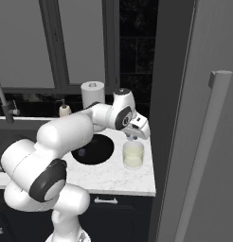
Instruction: Grab a lemon wedge from the fridge and one ice cube from the ice bowl, and put them in the glass of lemonade.
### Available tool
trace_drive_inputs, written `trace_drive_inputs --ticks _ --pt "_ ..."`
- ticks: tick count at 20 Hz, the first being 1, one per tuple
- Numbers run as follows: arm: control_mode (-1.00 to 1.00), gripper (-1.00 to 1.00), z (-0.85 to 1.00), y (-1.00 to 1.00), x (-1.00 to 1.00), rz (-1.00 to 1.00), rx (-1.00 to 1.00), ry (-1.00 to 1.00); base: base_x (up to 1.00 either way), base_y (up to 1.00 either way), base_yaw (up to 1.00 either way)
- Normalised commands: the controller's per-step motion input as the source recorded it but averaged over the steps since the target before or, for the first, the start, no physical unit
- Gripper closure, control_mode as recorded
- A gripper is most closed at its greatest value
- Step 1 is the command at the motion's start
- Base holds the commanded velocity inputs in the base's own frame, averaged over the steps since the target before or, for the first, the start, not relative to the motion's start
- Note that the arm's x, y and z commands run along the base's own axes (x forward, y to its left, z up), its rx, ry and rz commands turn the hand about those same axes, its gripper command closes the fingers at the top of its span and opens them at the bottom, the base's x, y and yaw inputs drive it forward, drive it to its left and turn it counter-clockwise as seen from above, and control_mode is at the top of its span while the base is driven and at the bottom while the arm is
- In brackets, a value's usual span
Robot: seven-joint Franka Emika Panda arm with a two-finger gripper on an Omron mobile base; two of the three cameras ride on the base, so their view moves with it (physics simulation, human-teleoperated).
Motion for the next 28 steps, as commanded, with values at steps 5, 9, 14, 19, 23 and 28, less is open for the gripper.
trace_drive_inputs --ticks 5,9,14,19,23,28 --pt "-1.00 1.00 -0.02 0.00 0.11 0.00 0.00 0.00 0.00 0.00 0.00" --pt "-1.00 1.00 -0.06 -0.01 0.01 0.00 0.00 0.01 0.00 0.00 0.00" --pt "-1.00 -1.00 0.00 0.00 0.00 0.00 0.00 0.03 0.00 0.00 0.00" --pt "-1.00 -1.00 0.00 0.00 0.00 0.00 0.00 0.02 0.00 0.00 0.00" --pt "-1.00 -1.00 0.00 0.00 0.00 0.00 0.00 0.01 0.00 0.00 0.00" --pt "-1.00 -1.00 0.13 0.00 -0.08 0.00 0.00 -0.09 0.00 0.00 0.00"
